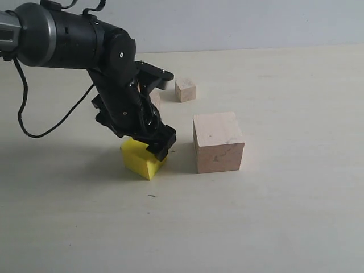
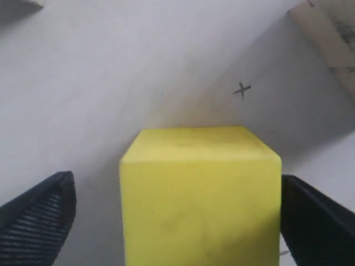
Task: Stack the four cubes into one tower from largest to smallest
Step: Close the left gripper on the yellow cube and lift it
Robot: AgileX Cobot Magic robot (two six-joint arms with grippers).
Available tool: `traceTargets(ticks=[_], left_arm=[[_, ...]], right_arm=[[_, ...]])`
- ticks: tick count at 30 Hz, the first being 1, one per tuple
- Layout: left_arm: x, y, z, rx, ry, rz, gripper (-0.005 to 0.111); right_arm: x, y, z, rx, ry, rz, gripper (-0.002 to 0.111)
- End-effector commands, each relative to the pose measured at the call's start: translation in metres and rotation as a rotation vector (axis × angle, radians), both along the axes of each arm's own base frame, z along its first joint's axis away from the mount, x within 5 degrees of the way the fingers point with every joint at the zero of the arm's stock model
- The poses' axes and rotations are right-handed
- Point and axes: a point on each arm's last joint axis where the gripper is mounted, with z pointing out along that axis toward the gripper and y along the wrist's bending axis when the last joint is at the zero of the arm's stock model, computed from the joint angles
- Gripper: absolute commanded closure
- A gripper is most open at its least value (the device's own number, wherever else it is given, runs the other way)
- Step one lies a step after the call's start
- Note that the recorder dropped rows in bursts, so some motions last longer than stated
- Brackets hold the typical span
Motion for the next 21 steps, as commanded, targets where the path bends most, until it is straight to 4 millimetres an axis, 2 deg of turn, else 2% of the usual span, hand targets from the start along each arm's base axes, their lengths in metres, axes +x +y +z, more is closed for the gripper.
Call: traceTargets(ticks=[1,2,5,8,14,18,19,20,21], left_arm=[[0.0,-0.003,0.0,0.0,0.0,0.002,0.027],[0.0,-0.003,0.0,0.0,0.0,0.002,0.035],[-0.001,-0.002,0.002,0.003,0.005,0.002,0.067],[-0.003,-0.001,0.007,0.002,0.019,0.008,0.106],[-0.008,0.002,0.031,-0.027,0.004,0.064,0.105],[-0.011,0.004,0.067,-0.103,-0.051,0.16,0.105],[-0.011,0.003,0.083,-0.139,-0.059,0.2,0.105],[-0.012,0.003,0.089,-0.152,-0.054,0.207,0.105],[-0.014,-0.002,0.104,-0.186,-0.044,0.209,0.105]], right_arm=[[0.0,0.0,0.0,0.004,-0.015,0.007,0.108],[0.0,0.0,0.0,0.004,-0.015,0.007,0.108],[0.0,0.0,0.0,0.002,-0.016,0.006,0.108],[0.0,0.0,0.0,-0.001,-0.018,0.006,0.108],[0.0,0.0,0.0,-0.002,-0.017,0.006,0.108],[0.001,0.003,-0.007,-0.017,-0.026,0.019,0.108],[0.001,0.003,-0.007,-0.015,-0.025,0.018,0.108],[0.001,0.003,-0.007,-0.015,-0.025,0.018,0.108],[0.001,0.003,-0.007,-0.016,-0.023,0.017,0.108]])
